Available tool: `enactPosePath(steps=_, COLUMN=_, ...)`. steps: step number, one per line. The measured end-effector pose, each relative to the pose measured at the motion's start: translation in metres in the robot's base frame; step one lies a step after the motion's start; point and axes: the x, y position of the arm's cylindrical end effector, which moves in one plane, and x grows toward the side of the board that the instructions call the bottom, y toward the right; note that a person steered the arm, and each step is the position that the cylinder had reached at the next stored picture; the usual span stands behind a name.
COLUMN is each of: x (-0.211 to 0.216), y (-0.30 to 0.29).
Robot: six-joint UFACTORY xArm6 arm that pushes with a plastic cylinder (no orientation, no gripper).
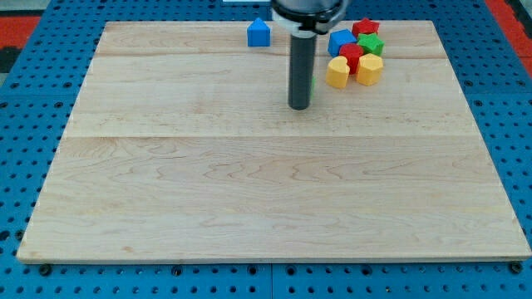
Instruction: Push the green circle at the top left of the yellow heart
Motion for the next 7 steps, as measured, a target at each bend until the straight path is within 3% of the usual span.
enactPosePath(steps=1, x=-0.040, y=0.002)
enactPosePath(steps=3, x=-0.051, y=-0.064)
enactPosePath(steps=4, x=-0.061, y=-0.033)
enactPosePath(steps=6, x=-0.061, y=-0.042)
enactPosePath(steps=7, x=-0.060, y=0.011)
